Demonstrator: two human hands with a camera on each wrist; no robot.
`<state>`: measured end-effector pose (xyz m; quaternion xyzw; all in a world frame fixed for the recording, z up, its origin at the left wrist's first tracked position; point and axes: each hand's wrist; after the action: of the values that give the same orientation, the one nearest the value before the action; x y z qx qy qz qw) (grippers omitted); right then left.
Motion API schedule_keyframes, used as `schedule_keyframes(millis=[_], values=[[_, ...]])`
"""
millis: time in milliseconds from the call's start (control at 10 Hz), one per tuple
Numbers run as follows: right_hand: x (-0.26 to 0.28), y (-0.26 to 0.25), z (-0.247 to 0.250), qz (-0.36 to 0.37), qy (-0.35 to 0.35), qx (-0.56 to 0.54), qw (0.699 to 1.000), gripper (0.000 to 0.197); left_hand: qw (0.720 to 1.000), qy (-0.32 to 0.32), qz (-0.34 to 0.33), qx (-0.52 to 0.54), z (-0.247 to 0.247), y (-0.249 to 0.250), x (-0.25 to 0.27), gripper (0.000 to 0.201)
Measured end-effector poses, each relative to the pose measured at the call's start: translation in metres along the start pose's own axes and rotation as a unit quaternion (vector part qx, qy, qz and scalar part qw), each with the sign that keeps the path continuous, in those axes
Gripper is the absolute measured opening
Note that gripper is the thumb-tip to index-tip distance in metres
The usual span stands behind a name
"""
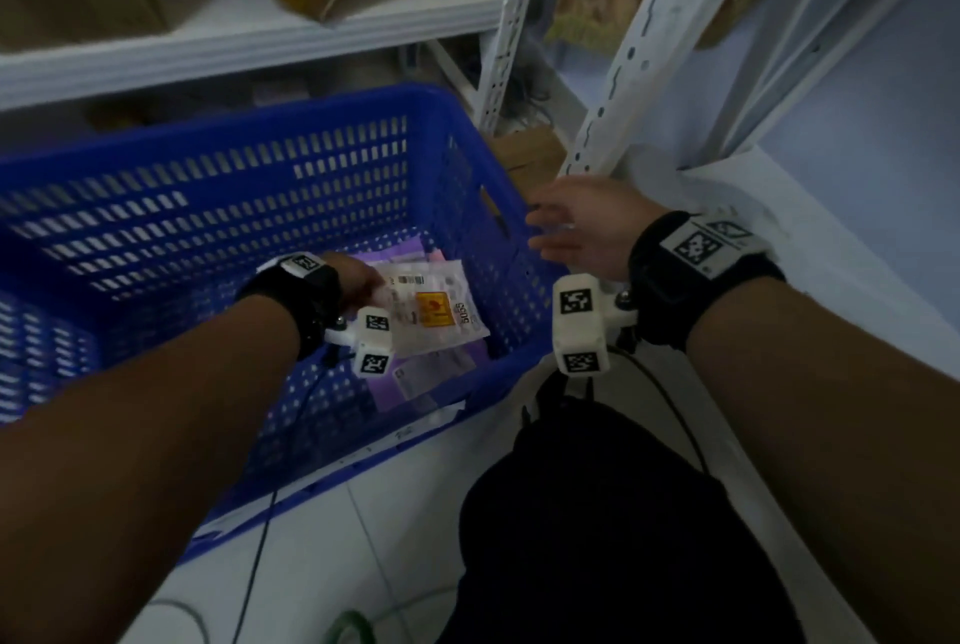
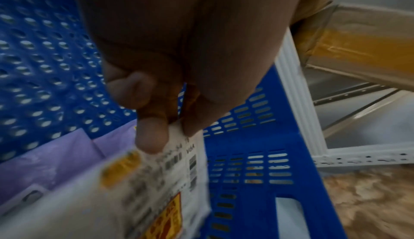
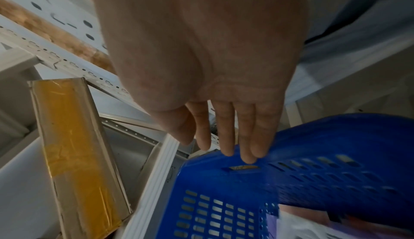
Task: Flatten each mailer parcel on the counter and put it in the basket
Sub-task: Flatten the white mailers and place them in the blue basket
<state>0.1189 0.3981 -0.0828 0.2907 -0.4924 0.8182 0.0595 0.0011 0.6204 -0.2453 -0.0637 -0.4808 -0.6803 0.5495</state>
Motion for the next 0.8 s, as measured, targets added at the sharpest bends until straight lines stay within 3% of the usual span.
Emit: schedule_keyframes(millis=[200, 300, 400, 500, 800], values=[[-0.016, 0.007, -0.006, 0.005, -0.006, 0.017, 1.000, 0.028, 0.994, -0.051, -0.026, -0.091, -0.027, -0.006, -0.010, 0.020], [-0.022, 0.010, -0.005, 0.002, -0.003, 0.013, 1.000, 0.014, 0.992, -0.063, -0.047, -0.103, -0.036, -0.006, -0.012, 0.011], [-0.028, 0.013, -0.001, -0.002, 0.008, 0.004, 1.000, 0.008, 0.991, -0.071, -0.036, -0.107, -0.052, -0.016, -0.024, 0.030], [-0.030, 0.013, 0.002, 0.000, 0.011, -0.004, 1.000, 0.008, 0.994, -0.055, -0.018, -0.094, -0.064, -0.016, -0.037, 0.035], [-0.006, 0.001, 0.058, 0.025, 0.040, -0.068, 0.997, 0.007, 0.984, -0.039, -0.117, -0.126, -0.055, 0.065, 0.024, 0.034]])
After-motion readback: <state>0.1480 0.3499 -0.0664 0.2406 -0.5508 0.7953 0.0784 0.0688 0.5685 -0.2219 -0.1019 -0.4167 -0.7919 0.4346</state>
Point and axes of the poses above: each hand's wrist, its own x-axis away from the middle knuckle, its own z-axis out of the back of the hand, y = z × x, and after that the axes turned 13 degrees about y, right-handed
